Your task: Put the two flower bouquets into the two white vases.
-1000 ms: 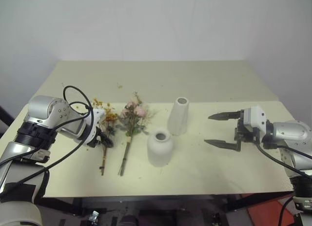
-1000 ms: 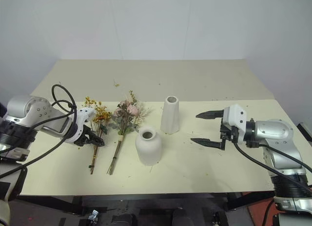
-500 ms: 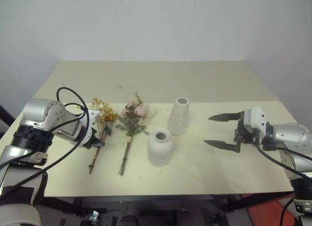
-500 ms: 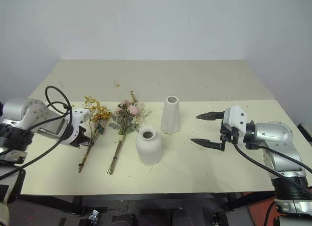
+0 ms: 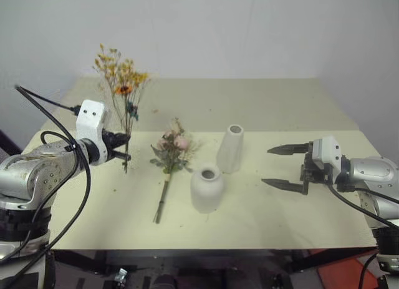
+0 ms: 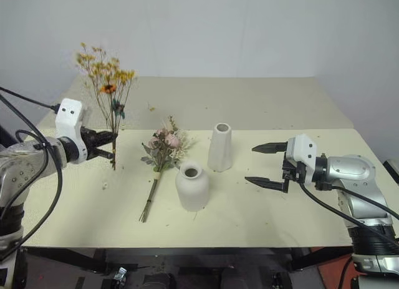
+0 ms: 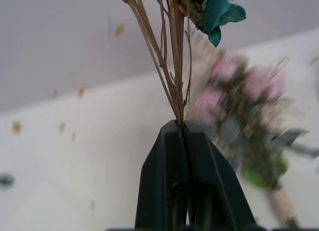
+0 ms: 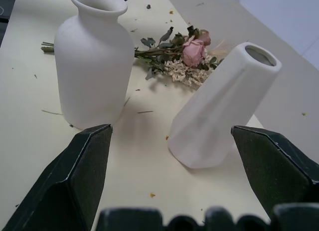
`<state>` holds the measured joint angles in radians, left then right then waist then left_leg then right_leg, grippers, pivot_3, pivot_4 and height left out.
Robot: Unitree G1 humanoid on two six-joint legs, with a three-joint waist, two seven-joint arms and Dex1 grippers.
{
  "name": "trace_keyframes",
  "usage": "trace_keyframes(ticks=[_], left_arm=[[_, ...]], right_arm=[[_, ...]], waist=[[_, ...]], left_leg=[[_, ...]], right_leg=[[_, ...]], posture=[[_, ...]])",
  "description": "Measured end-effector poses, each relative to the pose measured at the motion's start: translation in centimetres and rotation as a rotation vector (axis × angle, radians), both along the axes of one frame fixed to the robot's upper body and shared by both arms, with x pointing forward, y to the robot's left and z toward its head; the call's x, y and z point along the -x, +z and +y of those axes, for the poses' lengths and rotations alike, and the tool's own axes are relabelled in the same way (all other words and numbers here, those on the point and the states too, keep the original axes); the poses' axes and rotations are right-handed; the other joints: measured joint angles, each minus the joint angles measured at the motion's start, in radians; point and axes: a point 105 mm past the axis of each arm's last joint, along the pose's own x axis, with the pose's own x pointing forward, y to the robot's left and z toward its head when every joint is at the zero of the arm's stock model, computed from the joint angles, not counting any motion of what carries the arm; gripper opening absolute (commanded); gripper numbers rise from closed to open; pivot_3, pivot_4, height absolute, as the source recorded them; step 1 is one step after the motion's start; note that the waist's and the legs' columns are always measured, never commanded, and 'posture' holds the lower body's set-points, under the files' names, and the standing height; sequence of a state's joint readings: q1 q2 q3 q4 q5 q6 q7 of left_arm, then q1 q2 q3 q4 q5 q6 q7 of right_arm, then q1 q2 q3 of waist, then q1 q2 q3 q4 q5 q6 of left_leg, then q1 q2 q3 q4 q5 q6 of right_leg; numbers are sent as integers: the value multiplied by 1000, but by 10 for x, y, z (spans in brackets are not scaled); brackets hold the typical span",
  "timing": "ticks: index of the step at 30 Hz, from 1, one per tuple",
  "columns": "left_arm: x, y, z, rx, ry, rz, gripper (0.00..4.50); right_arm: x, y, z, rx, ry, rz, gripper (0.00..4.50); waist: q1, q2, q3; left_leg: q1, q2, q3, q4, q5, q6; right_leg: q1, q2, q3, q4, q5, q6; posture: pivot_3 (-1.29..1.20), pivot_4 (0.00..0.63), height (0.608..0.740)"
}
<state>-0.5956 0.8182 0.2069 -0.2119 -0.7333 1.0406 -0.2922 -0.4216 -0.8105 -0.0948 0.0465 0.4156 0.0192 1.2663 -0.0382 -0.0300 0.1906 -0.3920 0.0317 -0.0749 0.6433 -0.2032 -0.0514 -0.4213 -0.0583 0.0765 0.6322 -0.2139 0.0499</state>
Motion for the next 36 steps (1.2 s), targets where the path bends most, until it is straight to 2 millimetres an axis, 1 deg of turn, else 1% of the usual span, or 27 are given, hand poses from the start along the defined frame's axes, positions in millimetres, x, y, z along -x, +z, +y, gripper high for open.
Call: trace_keyframes(ticks=[3, 6, 9, 13, 19, 27, 32, 36], left_arm=[[3, 19, -13, 84, -111, -77, 13], [12, 39, -31, 121, -286, -204, 13], [18, 52, -44, 136, -414, -289, 13], [15, 67, -60, 145, -534, -388, 13], [-7, 66, -84, 176, -620, -416, 13], [-33, 78, -116, 224, -691, -478, 13], [-45, 78, -134, 238, -721, -490, 13], [-50, 73, -148, 269, -761, -472, 13]], right_arm=[[0, 1, 0, -2, 2, 1, 4500], [0, 2, 1, -19, 7, 12, 4500], [-1, 2, 0, -47, -1, 46, 4500], [-2, 7, 4, -104, -16, 89, 4500], [-8, 17, 3, -165, -87, 134, 4500], [-10, 21, 1, -177, -143, 115, 4500], [-10, 20, -1, -178, -176, 101, 4500], [-9, 18, -3, -182, -198, 100, 4500]], waist=[[-2, 0, 0], [-4, 0, 0], [-6, 0, 0], [-5, 0, 0], [-4, 0, 0], [-6, 0, 0], [-6, 0, 0], [-7, 0, 0]], left_leg=[[-1, 0, 0, 0, 0, 0], [-1, 0, 0, 0, 0, 0], [0, 0, 0, 0, 0, 0], [1, 0, 0, 0, 0, 0], [-1, 0, 0, 0, 0, 0], [-1, 0, 0, 1, 0, 0], [-2, -1, 0, 1, 0, 0], [-2, -1, 0, 1, 0, 0]], right_leg=[[-1, 0, 0, 0, 0, 0], [0, 0, 0, 0, 0, 0], [0, 0, 0, 0, 0, 0], [1, 0, 0, 0, 0, 0], [0, 0, 0, -1, 1, -1], [0, 0, 0, -1, 1, 1], [0, 0, 0, -1, 1, 1], [0, 0, 0, -1, 1, 1]], posture=[[0, 150, 740], [0, 150, 740], [0, 150, 740], [0, 150, 740], [0, 150, 740], [0, 150, 740], [0, 150, 740], [0, 150, 740]])
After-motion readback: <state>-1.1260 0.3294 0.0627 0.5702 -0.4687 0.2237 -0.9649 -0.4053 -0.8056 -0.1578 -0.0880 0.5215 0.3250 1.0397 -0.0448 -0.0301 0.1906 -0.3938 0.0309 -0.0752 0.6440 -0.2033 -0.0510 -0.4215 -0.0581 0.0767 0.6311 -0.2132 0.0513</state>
